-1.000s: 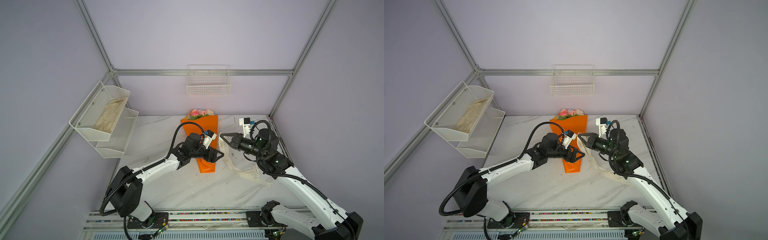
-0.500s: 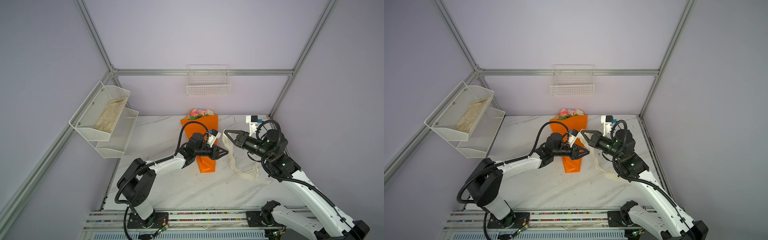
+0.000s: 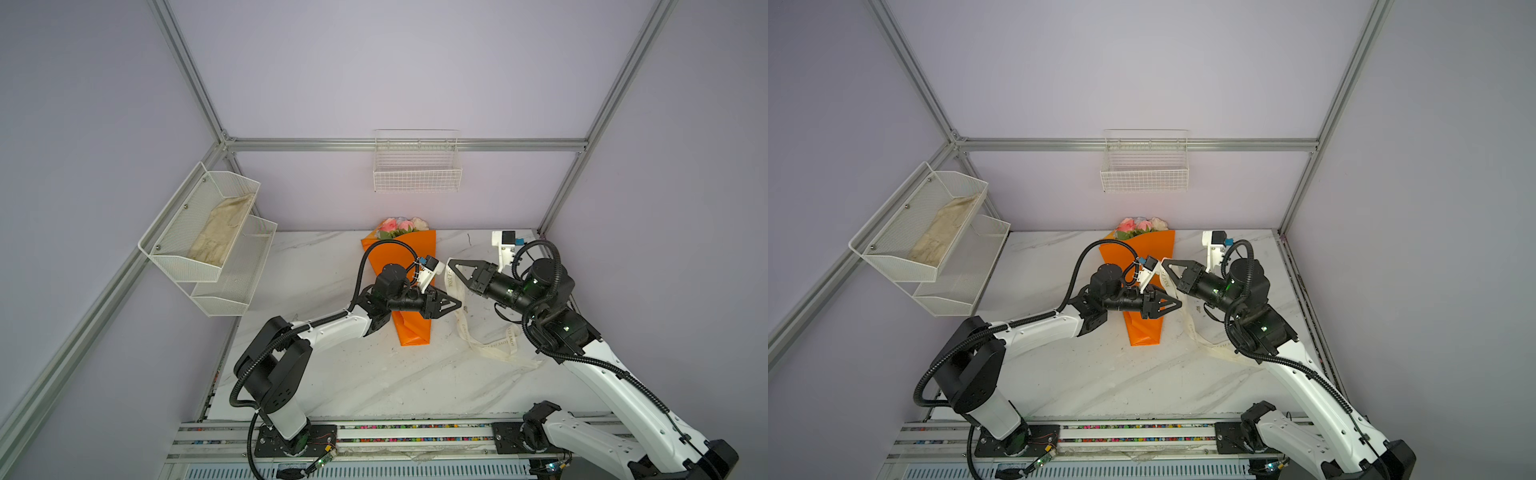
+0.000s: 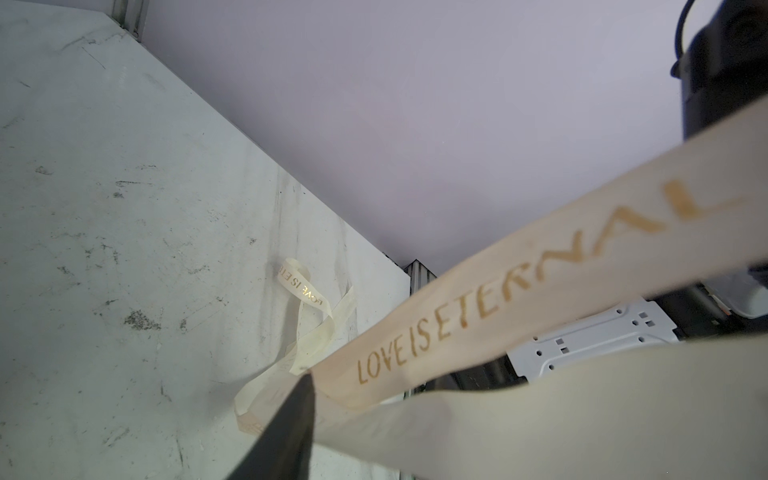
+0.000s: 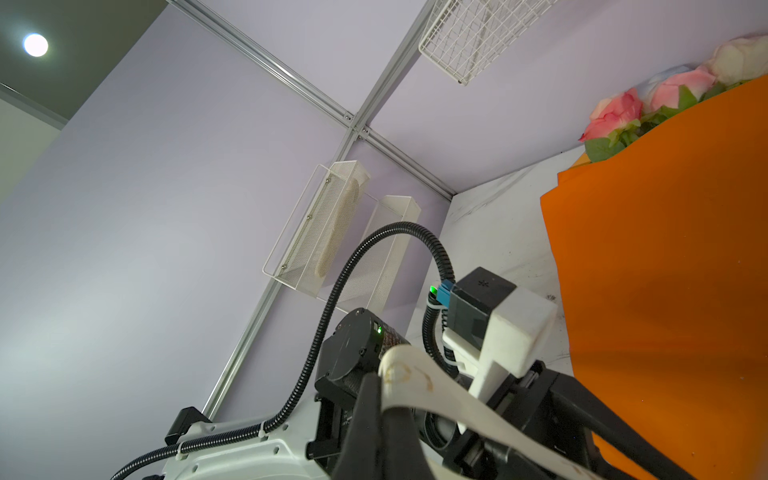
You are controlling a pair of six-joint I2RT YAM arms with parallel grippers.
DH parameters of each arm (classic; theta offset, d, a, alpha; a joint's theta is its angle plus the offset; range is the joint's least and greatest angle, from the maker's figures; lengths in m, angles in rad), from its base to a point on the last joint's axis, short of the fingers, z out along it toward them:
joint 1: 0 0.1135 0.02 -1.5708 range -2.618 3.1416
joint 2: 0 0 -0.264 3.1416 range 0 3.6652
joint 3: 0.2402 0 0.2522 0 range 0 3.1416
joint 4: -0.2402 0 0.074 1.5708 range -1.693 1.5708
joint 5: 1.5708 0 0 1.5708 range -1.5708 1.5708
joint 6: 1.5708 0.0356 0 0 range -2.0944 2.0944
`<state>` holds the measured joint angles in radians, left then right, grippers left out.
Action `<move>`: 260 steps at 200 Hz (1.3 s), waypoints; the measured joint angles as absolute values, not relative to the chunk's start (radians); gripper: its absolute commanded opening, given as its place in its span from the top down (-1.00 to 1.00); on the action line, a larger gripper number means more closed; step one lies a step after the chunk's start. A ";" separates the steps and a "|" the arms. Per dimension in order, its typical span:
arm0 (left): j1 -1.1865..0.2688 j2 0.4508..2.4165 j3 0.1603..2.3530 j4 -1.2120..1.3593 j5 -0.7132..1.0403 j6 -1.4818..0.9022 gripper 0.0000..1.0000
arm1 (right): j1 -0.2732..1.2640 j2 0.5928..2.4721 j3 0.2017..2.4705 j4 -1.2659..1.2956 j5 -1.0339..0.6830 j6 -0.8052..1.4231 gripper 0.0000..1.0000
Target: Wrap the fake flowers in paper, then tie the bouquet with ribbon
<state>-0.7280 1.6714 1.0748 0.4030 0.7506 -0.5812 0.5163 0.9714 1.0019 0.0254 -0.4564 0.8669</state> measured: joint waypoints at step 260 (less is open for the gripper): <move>-0.729 0.864 1.155 -0.755 0.127 -0.382 1.00 | 0.477 1.019 0.824 -0.660 0.139 0.878 -0.20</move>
